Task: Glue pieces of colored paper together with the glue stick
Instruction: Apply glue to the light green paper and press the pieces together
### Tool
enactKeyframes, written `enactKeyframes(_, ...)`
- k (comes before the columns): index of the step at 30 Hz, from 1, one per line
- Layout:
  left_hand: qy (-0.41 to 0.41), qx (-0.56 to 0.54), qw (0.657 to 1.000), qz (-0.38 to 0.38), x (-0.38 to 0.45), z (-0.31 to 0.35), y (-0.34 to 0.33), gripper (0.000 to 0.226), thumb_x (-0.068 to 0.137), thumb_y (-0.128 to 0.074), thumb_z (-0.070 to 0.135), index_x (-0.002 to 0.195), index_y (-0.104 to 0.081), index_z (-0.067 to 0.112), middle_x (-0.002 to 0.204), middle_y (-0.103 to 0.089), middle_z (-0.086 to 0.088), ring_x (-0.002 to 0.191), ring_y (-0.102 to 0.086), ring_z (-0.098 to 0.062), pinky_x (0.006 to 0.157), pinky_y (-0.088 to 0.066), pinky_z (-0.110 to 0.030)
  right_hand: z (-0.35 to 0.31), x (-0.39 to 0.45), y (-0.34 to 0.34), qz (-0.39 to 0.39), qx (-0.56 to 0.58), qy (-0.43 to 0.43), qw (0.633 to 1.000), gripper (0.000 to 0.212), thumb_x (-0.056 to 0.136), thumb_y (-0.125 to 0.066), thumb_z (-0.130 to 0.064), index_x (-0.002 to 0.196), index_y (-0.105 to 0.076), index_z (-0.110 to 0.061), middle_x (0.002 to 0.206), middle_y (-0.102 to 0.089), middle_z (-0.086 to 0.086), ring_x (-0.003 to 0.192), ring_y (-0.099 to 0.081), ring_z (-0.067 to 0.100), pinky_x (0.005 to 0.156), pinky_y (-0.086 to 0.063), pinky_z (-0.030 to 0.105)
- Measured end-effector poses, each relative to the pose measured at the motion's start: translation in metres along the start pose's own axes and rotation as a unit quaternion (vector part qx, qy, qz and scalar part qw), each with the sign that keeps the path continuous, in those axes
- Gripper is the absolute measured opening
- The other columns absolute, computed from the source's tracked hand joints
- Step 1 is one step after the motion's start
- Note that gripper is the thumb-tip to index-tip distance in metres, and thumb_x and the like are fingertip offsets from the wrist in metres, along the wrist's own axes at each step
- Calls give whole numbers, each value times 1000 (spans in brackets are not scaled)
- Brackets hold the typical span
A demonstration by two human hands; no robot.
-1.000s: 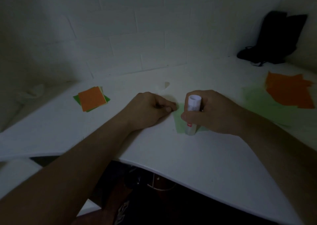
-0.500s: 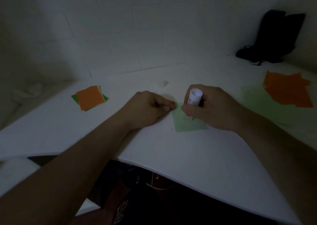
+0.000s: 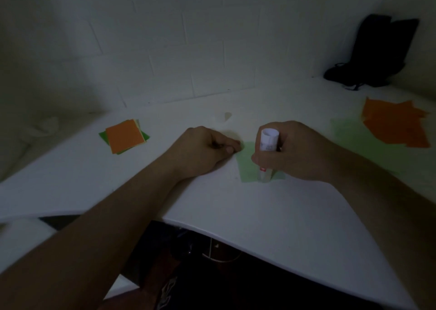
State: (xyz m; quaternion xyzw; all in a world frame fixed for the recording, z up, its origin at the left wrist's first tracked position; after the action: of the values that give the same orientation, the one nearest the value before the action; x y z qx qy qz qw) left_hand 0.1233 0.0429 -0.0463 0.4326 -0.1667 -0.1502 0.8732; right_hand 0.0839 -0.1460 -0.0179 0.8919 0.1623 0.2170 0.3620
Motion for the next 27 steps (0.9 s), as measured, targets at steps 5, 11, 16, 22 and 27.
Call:
enactKeyframes(5, 0, -6, 1000, 2, 0, -1, 0, 21, 98, -67, 31, 114, -78, 40, 118, -72, 24, 112, -60, 12, 94, -35, 3, 9, 2, 6, 33, 85, -31, 995, 24, 83, -78, -29, 70, -64, -16, 67, -64, 2, 61, -60, 19, 59, -48, 41)
enactKeyframes(11, -1, -14, 1000, 0, 0, -1, 0, 21, 97, -67, 31, 113, -78, 40, 118, -72, 24, 112, -61, 11, 95, -36, 2, 11, 4, 18, 112, 23, -10, 993, 28, 79, -66, -45, 75, -63, -18, 76, -66, 1, 72, -63, 26, 69, -53, 50)
enactKeyframes(16, -4, -1, 1000, 3, 0, -1, 0, 21, 98, -66, 30, 114, -78, 39, 119, -73, 21, 112, -60, 10, 93, -34, 4, 13, 3, 5, 50, -14, -8, 999, 19, 83, -67, -42, 79, -63, -25, 79, -69, -8, 75, -66, 12, 73, -54, 41)
enactKeyframes(22, -5, -5, 1000, 3, 0, -1, -1, 21, 98, -66, 29, 113, -78, 39, 120, -73, 21, 114, -61, 9, 95, -34, 3, 10, 1, 6, 22, -23, 6, 999, 20, 89, -73, -25, 73, -62, -23, 75, -68, -9, 70, -64, 11, 67, -49, 31)
enactKeyframes(27, -3, -7, 1000, 4, 1, -2, -2, 21, 98, -67, 29, 111, -78, 40, 118, -73, 22, 113, -61, 10, 96, -36, 1, 7, 0, 6, 7, -16, 15, 1000, 26, 87, -76, -20, 67, -60, -22, 71, -65, -8, 65, -61, 13, 64, -49, 35)
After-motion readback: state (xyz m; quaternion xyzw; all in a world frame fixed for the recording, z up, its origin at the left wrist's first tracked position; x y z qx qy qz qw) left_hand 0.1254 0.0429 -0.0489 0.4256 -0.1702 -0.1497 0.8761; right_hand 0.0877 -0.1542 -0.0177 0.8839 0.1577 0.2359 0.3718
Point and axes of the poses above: each hand's wrist, its own x-axis towards the middle knuckle, its own y-axis out of the back of the hand, z = x × y, the point moved 6 cm from there along x, towards the middle knuckle
